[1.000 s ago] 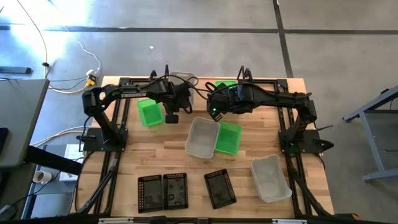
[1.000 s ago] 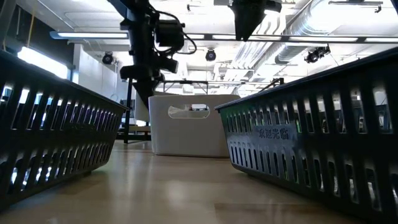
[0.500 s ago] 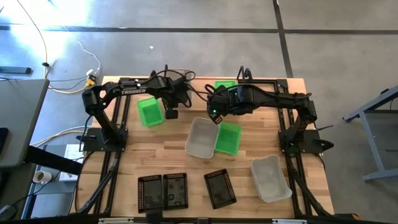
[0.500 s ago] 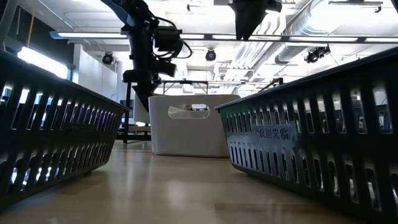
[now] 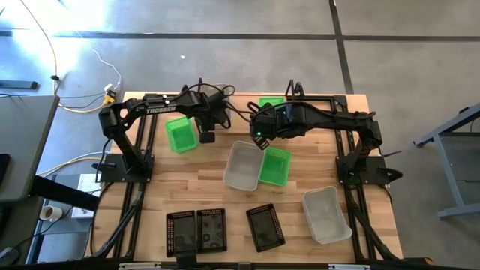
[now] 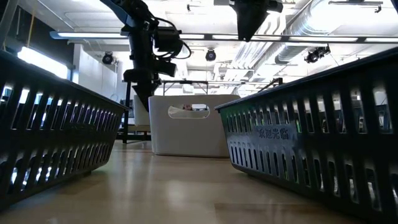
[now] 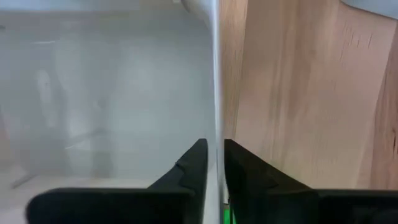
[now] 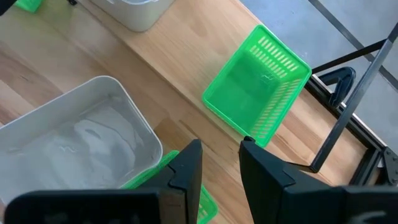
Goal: Stack baskets on shelf by color
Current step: Put the top left gray bin on the shelf
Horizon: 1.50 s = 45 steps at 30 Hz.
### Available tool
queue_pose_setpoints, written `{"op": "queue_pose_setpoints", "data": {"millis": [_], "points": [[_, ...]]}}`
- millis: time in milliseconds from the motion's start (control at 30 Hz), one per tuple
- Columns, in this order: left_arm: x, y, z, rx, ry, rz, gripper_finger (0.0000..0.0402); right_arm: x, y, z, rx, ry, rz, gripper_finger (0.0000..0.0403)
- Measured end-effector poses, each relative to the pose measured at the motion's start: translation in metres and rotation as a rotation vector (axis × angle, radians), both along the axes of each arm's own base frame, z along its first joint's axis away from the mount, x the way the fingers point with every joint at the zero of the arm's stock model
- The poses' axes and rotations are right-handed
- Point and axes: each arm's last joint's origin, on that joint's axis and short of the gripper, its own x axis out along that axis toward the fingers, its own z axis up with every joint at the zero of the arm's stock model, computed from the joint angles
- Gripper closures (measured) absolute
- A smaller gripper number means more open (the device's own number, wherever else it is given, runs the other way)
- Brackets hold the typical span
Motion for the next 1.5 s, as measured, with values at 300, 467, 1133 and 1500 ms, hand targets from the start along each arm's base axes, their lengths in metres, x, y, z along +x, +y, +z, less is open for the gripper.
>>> {"op": "queue_pose_setpoints", "data": {"millis": [300, 467, 1133, 1500], "points": [[-0.001, 0.001, 0.000, 0.045, 0.031, 0.006, 0.0288, 0.000, 0.000, 0.000, 0.000, 0.002, 0.000, 0.0308], [-0.003, -0.002, 0.000, 0.100, 0.112, 0.001, 0.0288, 0.000, 0.000, 0.000, 0.000, 0.003, 0.000, 0.0308], [0.002, -0.018, 0.003, 0.025, 0.079, -0.014, 0.0301, 0.000, 0.000, 0.000, -0.001, 0.002, 0.000, 0.0308], [-0.005, -0.022, 0.021, 0.057, 0.032, -0.010, 0.0292, 0.000, 0.000, 0.000, 0.010, 0.002, 0.003, 0.0308]]}}
